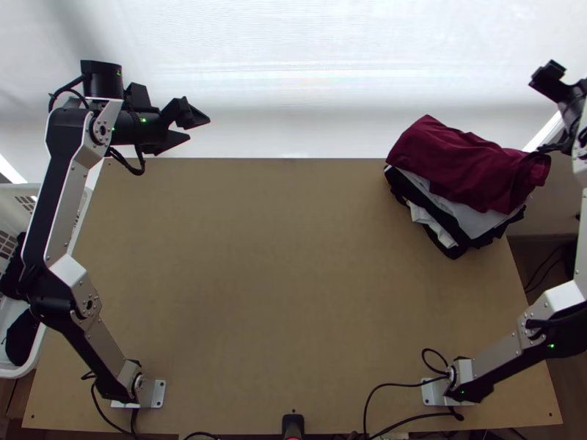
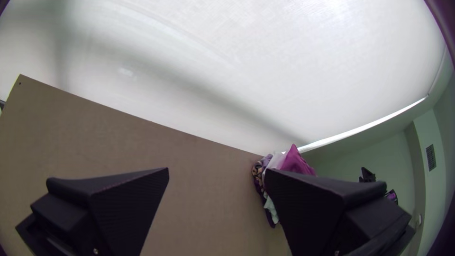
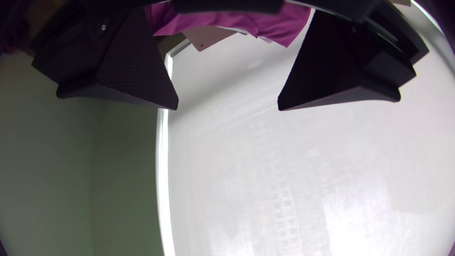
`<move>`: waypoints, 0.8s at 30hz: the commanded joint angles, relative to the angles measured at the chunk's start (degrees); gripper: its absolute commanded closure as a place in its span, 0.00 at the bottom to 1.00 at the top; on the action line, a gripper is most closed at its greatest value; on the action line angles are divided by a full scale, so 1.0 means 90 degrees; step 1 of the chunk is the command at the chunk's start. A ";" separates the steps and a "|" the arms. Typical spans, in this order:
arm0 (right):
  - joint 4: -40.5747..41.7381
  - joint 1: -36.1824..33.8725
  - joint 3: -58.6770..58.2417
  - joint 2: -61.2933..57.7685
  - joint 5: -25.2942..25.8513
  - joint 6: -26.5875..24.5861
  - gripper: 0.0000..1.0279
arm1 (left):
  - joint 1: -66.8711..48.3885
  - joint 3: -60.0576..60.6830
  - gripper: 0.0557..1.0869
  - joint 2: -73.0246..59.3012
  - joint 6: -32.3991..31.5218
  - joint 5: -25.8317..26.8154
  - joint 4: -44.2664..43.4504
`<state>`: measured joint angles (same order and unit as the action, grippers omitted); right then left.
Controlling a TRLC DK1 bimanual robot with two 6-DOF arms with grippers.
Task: Fold the t-shirt
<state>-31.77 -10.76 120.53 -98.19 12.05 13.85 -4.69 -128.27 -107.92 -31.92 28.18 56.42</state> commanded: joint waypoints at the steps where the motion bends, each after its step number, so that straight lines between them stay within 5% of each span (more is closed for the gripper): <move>1: 0.1040 0.0298 -0.1234 -0.0037 0.0018 -0.0718 0.04 | 0.0062 -0.0182 0.04 0.0262 -0.0018 -0.0016 -0.0029; 11: 0.3198 0.0229 -0.4232 -0.0008 0.0028 -0.0972 0.04 | 0.0150 -0.0182 0.04 0.0272 -0.0018 -0.0016 -0.0019; 24: 0.6049 0.0083 -0.6547 -0.0086 0.0858 -0.1333 0.04 | 0.0140 -0.0201 0.04 0.0194 -0.0018 -0.0016 -0.0029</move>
<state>21.61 -10.04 65.78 -97.82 18.11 2.81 -3.46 -128.29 -107.92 -31.92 28.18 56.42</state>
